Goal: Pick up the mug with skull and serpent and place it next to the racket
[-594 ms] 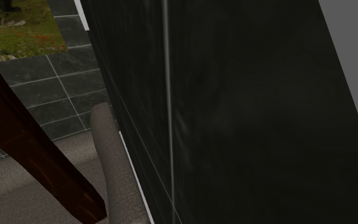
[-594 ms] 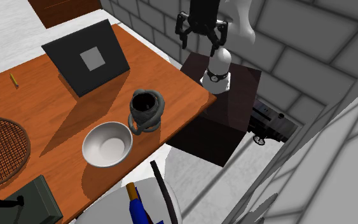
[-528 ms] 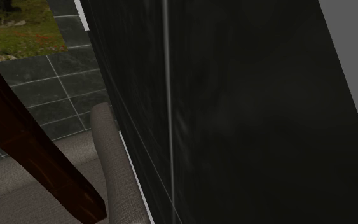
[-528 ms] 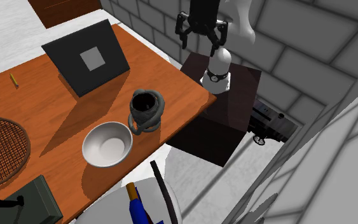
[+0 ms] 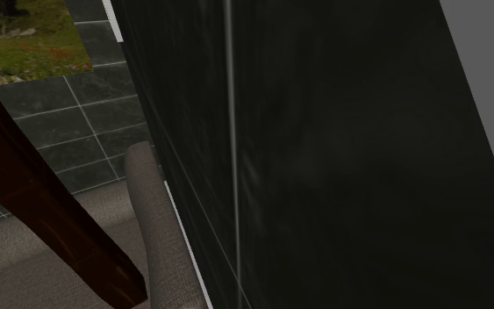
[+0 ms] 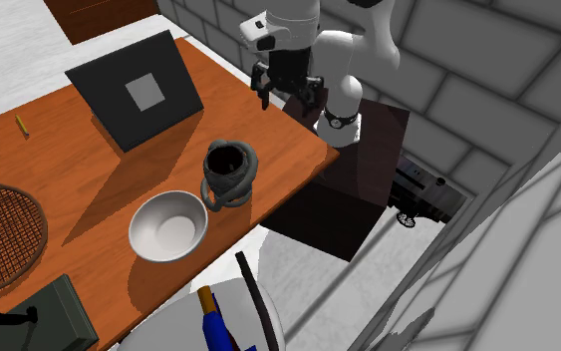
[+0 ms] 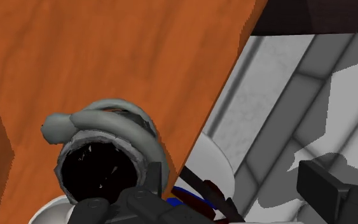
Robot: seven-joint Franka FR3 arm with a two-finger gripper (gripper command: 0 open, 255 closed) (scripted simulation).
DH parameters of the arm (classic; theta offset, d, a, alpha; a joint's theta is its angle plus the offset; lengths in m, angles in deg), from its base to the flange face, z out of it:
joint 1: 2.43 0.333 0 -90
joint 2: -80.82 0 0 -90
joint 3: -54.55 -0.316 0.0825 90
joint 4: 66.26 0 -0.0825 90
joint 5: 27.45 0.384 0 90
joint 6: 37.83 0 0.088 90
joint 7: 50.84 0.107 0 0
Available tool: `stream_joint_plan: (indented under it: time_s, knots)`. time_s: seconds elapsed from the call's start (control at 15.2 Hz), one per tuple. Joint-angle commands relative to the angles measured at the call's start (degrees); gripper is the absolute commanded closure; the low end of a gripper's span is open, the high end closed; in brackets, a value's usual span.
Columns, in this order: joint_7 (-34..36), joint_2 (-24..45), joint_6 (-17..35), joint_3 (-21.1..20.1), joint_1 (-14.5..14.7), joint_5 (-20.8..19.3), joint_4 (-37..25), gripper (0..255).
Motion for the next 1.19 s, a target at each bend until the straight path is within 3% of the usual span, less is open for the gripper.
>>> stream_joint_plan:
  time_s: [0.0, 0.66, 1.12]
  knots:
    - [-1.72, 2.67, 3.49, 1.5, -0.37, -1.05, 0.93, 0]
    - [-9.17, 20.06, 21.61, 8.14, -1.26, -3.92, 2.52, 0]
    - [-9.55, 23.42, 27.18, 8.93, -1.23, -3.82, 4.75, 0]
